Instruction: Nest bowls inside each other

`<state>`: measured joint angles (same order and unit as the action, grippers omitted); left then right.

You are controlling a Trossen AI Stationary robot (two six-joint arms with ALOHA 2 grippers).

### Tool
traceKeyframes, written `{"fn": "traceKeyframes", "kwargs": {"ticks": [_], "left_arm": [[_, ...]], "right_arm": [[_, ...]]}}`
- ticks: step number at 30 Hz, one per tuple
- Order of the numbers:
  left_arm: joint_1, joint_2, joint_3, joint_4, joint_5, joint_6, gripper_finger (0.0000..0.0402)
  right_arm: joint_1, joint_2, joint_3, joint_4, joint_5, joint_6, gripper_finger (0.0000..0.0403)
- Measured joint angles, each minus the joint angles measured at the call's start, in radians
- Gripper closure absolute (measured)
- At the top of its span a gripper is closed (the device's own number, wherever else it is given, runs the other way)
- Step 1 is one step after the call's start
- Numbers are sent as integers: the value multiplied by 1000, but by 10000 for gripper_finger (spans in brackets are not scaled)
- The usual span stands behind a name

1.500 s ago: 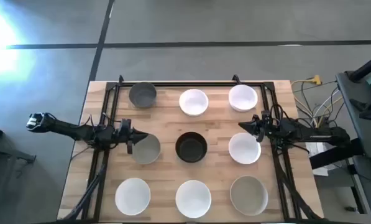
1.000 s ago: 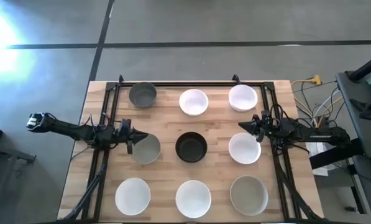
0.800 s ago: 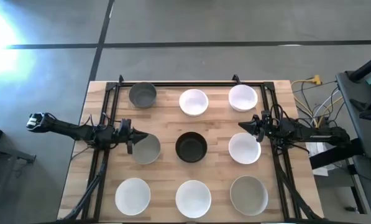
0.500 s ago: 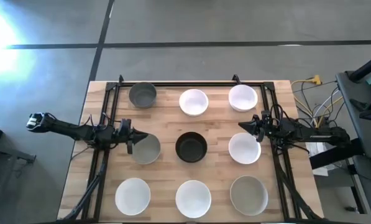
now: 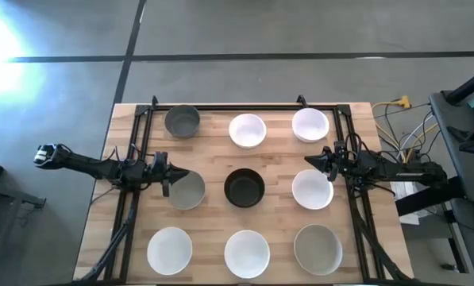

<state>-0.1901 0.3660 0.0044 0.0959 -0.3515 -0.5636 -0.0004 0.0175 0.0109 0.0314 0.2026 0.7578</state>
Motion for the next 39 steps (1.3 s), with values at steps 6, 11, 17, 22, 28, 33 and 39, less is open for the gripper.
{"fn": "traceKeyframes", "kwargs": {"ticks": [6, 11, 17, 22, 28, 33, 39], "left_arm": [[0, 0, 0, 0, 0, 0, 402], [0, 0, 0, 0, 0, 0, 402], [0, 0, 0, 0, 0, 0, 402], [0, 0, 0, 0, 0, 0, 402], [0, 0, 0, 1, -51, 170, 402], [0, -1, 0, 10, -108, 208, 402], [0, 0, 0, 96, -138, 213, 402]], "right_arm": [[0, 0, 0, 0, 0, 0, 394], [0, 0, 0, 1, 0, 0, 394], [0, 0, 0, 8, 1, 0, 394], [0, 0, 0, 8, 0, 14, 394], [0, 20, -1, 8, 8, -70, 394], [0, 68, -2, 76, 10, -136, 394], [1, 193, -2, 375, -5, -196, 394]]}}
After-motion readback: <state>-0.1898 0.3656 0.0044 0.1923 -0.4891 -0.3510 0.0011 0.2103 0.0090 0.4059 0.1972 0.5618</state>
